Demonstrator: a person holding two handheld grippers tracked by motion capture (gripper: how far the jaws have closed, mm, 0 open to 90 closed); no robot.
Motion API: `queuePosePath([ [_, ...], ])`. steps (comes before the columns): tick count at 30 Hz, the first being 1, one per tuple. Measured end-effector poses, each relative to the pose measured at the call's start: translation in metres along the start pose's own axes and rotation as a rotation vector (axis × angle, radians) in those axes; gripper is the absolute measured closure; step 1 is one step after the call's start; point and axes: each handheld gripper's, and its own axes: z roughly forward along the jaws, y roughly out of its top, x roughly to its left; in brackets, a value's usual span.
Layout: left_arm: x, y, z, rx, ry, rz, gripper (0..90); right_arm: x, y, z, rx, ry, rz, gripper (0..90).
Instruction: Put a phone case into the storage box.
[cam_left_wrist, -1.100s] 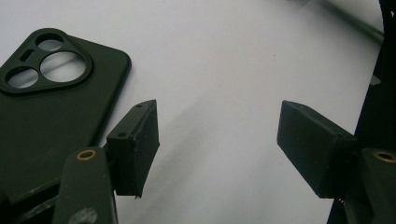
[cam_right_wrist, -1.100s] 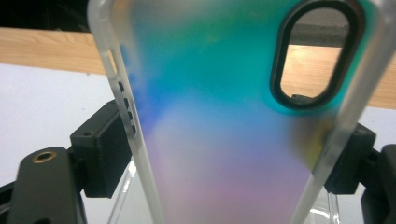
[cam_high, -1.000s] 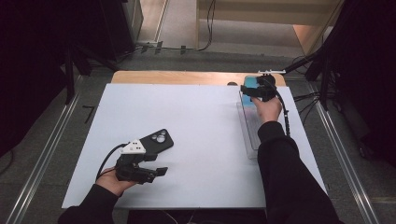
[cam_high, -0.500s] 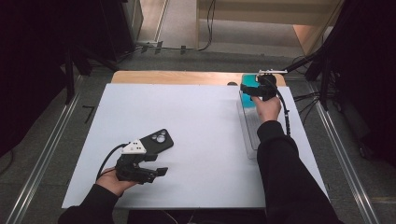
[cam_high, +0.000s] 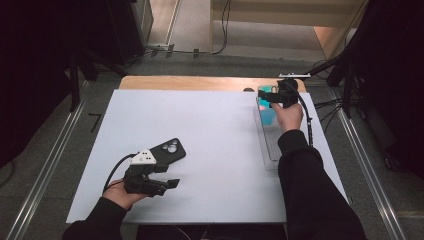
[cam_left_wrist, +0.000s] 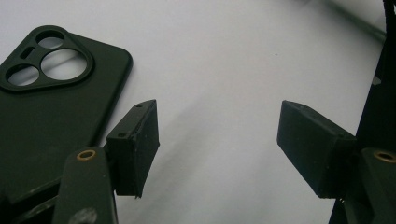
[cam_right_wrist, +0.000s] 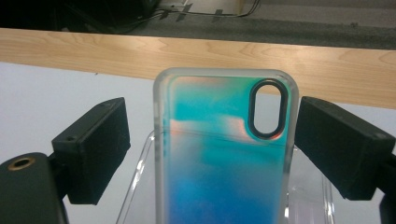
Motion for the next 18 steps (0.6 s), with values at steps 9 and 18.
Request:
queuePosePath([
  [9,0.0,0.0,0.0,0.0,0.001,-0.001,30.4,-0.001,0.008,-0.032,0.013,-0.006,0.007,9.1],
  [18,0.001,0.001,-0.001,0.001,0.004,-0.009,30.3,0.014,0.006,-0.055,0.073,0.102,-0.052,12.1],
])
